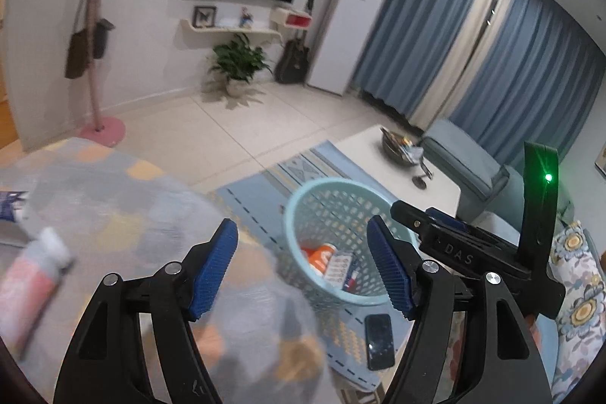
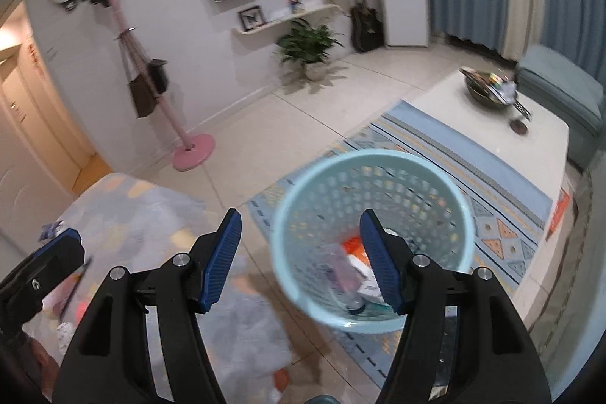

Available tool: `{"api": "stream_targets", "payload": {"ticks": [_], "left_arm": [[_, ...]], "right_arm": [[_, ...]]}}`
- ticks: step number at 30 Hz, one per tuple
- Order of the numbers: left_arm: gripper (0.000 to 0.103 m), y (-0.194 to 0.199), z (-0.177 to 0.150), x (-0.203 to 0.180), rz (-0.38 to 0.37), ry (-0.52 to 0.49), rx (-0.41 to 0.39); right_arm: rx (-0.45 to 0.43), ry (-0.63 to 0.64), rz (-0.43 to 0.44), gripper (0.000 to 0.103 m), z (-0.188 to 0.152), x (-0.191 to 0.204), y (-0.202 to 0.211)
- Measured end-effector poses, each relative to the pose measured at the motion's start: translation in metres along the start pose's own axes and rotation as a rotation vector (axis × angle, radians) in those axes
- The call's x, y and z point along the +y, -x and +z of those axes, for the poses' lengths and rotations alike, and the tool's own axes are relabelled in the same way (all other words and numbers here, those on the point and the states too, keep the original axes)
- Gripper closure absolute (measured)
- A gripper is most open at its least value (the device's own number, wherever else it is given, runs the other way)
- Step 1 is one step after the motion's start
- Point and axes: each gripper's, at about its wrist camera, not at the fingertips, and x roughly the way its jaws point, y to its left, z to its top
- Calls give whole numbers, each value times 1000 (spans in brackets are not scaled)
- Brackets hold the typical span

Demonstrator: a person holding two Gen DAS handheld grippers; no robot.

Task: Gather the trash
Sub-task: 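Carry the carton and teal packet over the basket and open both tools, then grasp the pink spray can with the left tool while the right tool grasps the polka-dot bag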

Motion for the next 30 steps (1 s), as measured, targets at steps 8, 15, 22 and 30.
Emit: {"api": "stream_targets", "payload": {"ticks": [8,15,22,30], "left_arm": [[24,69,-1,61,82,80,-98],[21,114,-12,119,188,136,-119],[21,134,-27,180,267,222,-88],[17,121,-48,222,266,223,38]], "right_arm": [[-4,98,153,42,-18,80,19],[46,227,297,47,-62,156,26],[118,345,382,57,-102,200,24],[223,391,440,57,-131,214,12]]}}
